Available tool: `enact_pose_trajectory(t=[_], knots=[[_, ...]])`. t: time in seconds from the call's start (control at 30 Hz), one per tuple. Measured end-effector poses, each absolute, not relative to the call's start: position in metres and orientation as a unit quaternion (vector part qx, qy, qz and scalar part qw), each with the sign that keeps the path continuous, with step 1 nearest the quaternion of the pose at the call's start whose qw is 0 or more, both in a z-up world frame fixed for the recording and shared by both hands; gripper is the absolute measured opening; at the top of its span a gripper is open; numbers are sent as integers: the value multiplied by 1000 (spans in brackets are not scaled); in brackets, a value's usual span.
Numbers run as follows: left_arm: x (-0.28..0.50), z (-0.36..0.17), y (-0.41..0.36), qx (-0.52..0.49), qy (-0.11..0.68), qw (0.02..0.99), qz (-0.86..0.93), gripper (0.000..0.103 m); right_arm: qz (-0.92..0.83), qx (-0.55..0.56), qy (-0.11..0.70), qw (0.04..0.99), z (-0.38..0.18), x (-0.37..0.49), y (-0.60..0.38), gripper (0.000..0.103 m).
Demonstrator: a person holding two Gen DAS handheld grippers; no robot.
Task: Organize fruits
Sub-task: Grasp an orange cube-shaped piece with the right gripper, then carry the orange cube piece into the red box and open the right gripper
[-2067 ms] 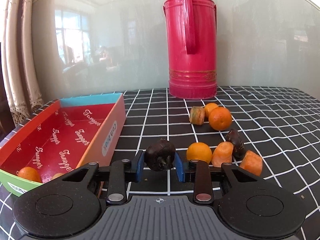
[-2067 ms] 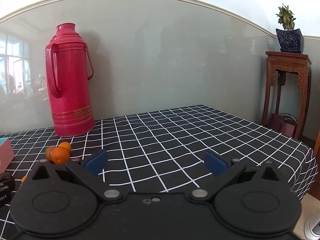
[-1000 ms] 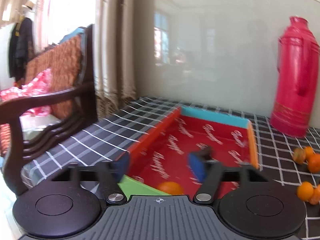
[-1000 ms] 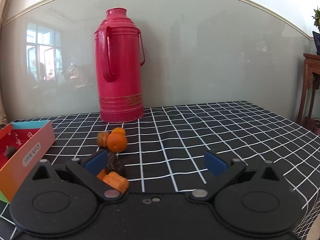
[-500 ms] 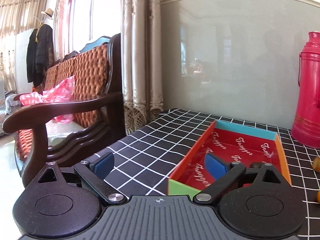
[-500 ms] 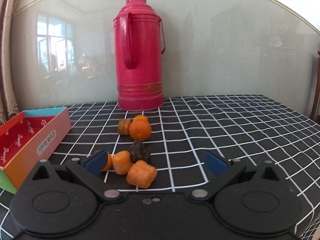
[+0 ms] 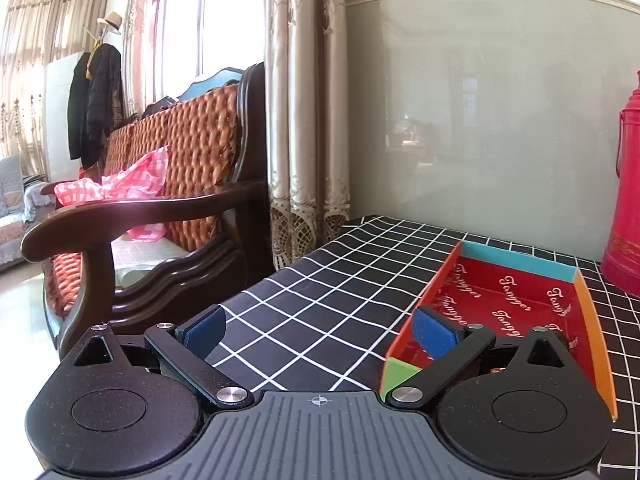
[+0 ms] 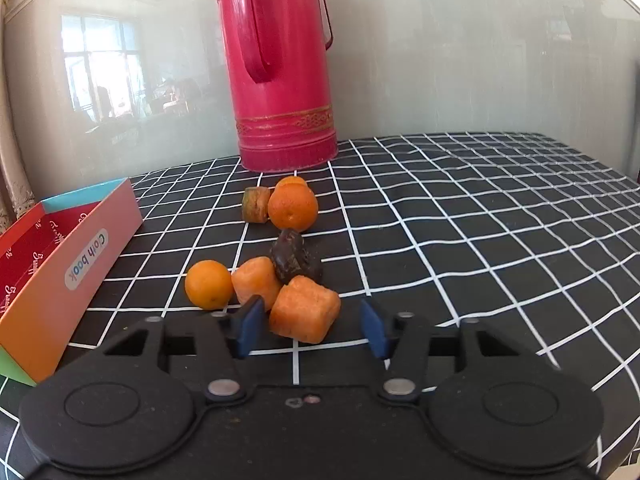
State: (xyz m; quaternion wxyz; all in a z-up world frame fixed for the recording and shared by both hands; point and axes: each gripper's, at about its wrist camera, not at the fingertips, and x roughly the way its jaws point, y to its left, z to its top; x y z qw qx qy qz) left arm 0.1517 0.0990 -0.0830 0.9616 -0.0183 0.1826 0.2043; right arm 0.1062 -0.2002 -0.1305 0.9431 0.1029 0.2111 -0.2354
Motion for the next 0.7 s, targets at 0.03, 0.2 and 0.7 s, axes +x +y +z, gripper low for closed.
enact_pose_trajectory(t=[0.03,0.2,0.7], knots=[[151,-83,101,-20,183,961,206,99,-235,103,210,943,-130,106,-200,29],[150,-84,104,-24,182,960,212,99,-232,94,212,945,-130,108,-197,18],[138,-84,136,-39,186,951,243,100,-79,41,127,988,-102,101,-134,17]])
